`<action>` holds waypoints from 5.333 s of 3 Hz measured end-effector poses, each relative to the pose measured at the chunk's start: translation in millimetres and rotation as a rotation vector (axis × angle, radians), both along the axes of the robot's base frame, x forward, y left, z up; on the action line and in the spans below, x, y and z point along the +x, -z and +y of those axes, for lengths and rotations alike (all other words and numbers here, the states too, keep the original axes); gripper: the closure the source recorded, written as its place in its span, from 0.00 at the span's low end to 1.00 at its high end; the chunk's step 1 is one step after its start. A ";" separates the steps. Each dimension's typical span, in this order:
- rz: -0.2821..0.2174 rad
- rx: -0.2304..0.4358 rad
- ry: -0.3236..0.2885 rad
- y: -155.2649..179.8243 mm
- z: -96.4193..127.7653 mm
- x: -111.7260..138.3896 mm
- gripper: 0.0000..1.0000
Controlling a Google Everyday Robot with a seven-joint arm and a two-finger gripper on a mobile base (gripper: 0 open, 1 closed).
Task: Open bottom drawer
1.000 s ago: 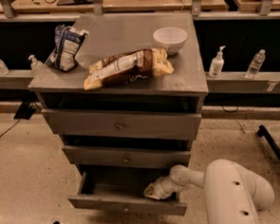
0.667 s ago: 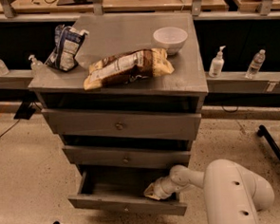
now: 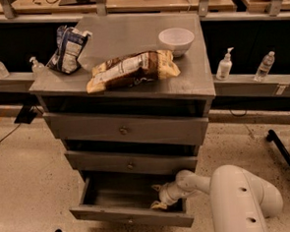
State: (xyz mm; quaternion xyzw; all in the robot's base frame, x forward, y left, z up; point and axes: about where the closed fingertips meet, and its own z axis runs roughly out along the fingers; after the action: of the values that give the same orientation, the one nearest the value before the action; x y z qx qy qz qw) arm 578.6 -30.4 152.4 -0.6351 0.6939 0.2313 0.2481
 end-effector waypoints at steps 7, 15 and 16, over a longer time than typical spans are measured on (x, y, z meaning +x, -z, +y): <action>-0.023 0.093 -0.008 12.5 41.9 12.6 1.00; 0.077 0.103 -0.016 -4.6 48.8 -29.1 0.59; 0.077 0.103 -0.016 -5.1 48.8 -29.1 0.36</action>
Offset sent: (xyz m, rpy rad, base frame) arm 0.0386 0.0045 0.0152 0.1089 -0.3757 -0.1670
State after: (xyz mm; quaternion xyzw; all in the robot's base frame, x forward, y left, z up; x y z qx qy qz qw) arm 549.5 18.4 157.5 -0.6178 0.6849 0.2928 0.2519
